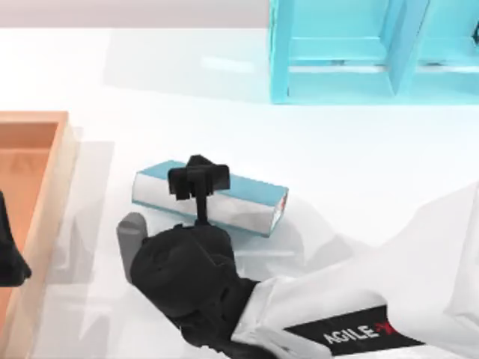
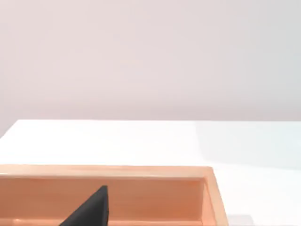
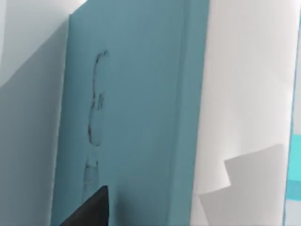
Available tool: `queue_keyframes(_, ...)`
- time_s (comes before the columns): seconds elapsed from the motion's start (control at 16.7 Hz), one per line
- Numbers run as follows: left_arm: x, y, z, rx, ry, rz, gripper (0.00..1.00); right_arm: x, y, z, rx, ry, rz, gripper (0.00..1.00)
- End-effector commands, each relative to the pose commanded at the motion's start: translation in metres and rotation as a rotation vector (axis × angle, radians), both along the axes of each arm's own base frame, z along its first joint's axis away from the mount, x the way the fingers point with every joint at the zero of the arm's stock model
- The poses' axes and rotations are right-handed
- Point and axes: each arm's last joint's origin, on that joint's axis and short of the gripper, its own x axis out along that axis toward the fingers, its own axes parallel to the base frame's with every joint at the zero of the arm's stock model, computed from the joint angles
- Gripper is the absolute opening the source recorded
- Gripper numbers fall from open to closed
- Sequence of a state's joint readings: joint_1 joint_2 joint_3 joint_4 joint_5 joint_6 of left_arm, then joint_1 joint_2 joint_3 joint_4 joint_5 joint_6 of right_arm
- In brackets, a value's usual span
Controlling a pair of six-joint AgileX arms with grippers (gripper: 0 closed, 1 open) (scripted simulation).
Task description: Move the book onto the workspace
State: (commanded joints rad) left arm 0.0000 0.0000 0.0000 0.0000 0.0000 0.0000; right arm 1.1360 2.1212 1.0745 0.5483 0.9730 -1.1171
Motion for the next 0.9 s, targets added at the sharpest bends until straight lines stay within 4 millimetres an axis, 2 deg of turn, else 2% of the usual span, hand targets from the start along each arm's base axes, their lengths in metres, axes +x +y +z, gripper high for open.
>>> queue_keyframes(0.18, 0.000, 0.000, 0.000, 0.000, 0.000, 0.000, 1.00, -0.025, 0.005, -0.001, -0.010, 0.015, -0.010, 1.00)
queue_keyframes(0.42, 0.000, 0.000, 0.000, 0.000, 0.000, 0.000, 1.00, -0.078, 0.008, -0.002, -0.033, 0.031, -0.017, 1.00)
queue_keyframes(0.66, 0.000, 0.000, 0.000, 0.000, 0.000, 0.000, 1.00, -0.127, 0.003, 0.004, -0.019, 0.015, -0.010, 1.00)
queue_keyframes(0.78, 0.000, 0.000, 0.000, 0.000, 0.000, 0.000, 1.00, -0.142, 0.001, 0.008, -0.006, 0.002, -0.001, 1.00)
queue_keyframes(0.9, 0.000, 0.000, 0.000, 0.000, 0.000, 0.000, 1.00, -0.146, 0.000, 0.010, -0.001, -0.002, 0.003, 1.00)
